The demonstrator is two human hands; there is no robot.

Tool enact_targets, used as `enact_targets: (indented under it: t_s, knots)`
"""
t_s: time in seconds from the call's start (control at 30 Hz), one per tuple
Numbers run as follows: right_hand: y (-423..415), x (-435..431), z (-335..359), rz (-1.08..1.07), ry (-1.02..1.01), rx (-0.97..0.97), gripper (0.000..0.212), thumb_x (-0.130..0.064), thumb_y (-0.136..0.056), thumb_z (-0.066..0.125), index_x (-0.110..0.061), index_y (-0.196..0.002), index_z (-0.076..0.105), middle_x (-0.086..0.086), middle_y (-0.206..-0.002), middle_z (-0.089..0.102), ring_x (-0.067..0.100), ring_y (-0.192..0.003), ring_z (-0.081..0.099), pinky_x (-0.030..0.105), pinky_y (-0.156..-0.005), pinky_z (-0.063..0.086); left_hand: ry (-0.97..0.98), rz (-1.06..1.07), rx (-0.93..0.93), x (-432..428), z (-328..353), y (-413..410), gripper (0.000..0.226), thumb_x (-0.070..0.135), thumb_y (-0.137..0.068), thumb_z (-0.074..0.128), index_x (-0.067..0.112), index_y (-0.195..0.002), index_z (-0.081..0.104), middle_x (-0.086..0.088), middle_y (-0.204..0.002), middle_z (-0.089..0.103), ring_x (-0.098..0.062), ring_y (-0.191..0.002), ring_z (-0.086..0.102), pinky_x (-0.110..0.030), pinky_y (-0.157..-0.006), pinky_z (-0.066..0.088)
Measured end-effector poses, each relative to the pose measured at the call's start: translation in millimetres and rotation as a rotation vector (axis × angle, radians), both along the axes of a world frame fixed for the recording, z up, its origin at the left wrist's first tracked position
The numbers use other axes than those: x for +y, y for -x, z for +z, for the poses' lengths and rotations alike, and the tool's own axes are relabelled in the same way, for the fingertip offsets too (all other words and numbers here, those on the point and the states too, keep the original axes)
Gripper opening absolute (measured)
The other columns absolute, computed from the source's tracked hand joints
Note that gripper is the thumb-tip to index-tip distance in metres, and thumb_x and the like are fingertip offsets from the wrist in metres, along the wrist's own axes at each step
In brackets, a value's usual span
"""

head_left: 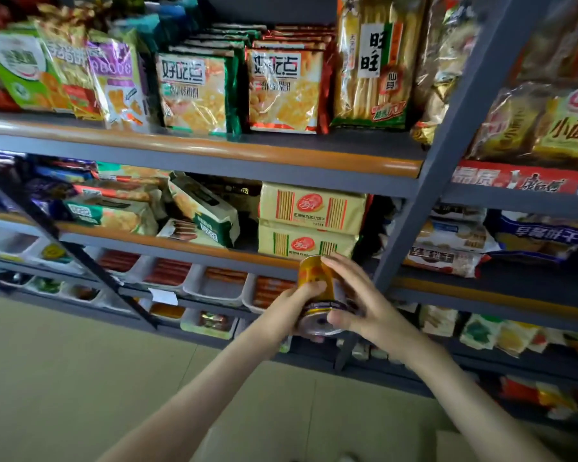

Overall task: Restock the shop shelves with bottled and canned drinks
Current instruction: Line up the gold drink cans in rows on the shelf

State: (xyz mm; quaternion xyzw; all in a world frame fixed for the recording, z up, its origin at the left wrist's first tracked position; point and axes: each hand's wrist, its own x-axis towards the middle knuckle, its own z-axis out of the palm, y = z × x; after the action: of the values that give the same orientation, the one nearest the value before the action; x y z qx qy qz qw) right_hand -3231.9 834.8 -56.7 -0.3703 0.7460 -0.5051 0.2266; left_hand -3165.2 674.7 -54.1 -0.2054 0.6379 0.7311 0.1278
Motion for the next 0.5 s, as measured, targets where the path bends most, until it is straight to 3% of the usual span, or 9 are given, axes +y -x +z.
enact_targets:
  t_s: [0.07,0.13,0.27,0.37,0.43,0.5]
  knots:
    - [-1,-2,-14,0.119,-0.129,0.051,0.095,-0.058,-0.071,0.073,-0.052,-0.144,0.013,-0.031,-0.155,-0.011,-0.011,-0.143,-0.005,0.004,-0.108,0.016,-0.21,0.08,-0.091,0,-6,-4,0.037,0.05,-0.081,0.063,0.023,-0.106,0.066,-0.007,-0.103,0.073,-0.023,-0.098,0.068,-0.043,-0.076,0.055]
    - [-2,-8,-29,0.126,-0.212,0.099,0.105,-0.044,-0.068,0.082,-0.054,-0.142,0.008,-0.037,-0.149,-0.018,-0.016,-0.14,-0.007,0.001,-0.108,0.013,-0.316,0.109,-0.146,-3,-13,-7,0.031,0.047,-0.088,0.058,0.024,-0.107,0.066,-0.005,-0.102,0.074,-0.022,-0.097,0.068,-0.043,-0.077,0.054]
    - [-8,-28,-57,0.016,-0.129,0.16,0.086,-0.015,-0.078,0.08,-0.048,-0.135,0.026,-0.028,-0.152,0.008,-0.005,-0.144,0.01,0.017,-0.116,0.021,-0.354,0.084,-0.218,-16,-25,-12,0.031,0.047,-0.093,0.05,0.023,-0.108,0.063,-0.001,-0.097,0.074,-0.016,-0.089,0.07,-0.039,-0.075,0.057]
    - [-10,-36,-73,-0.027,-0.075,0.052,0.082,-0.022,-0.073,0.081,-0.037,-0.138,0.035,-0.013,-0.148,0.038,0.005,-0.138,0.035,0.025,-0.111,0.034,-0.145,-0.03,-0.267,-27,-28,-16,0.015,0.033,-0.103,0.041,0.039,-0.095,0.052,0.006,-0.09,0.066,-0.001,-0.07,0.068,-0.025,-0.07,0.057]
    - [-12,-37,-80,-0.071,-0.038,-0.052,0.077,-0.021,-0.068,0.085,-0.025,-0.133,0.044,-0.007,-0.133,0.055,0.008,-0.125,0.051,0.025,-0.103,0.042,0.082,-0.119,-0.295,-32,-32,-22,0.027,0.032,-0.107,0.03,0.043,-0.089,0.046,0.006,-0.08,0.061,0.001,-0.058,0.062,-0.023,-0.064,0.053]
    - [-14,-38,-78,-0.138,-0.037,-0.156,0.068,-0.017,-0.068,0.087,-0.019,-0.126,0.052,-0.007,-0.121,0.063,0.005,-0.114,0.059,0.023,-0.097,0.047,0.333,-0.222,-0.237,-35,-33,-30,0.055,0.048,-0.103,0.015,0.027,-0.093,0.064,0.0,-0.08,0.066,-0.007,-0.067,0.061,-0.025,-0.07,0.045]
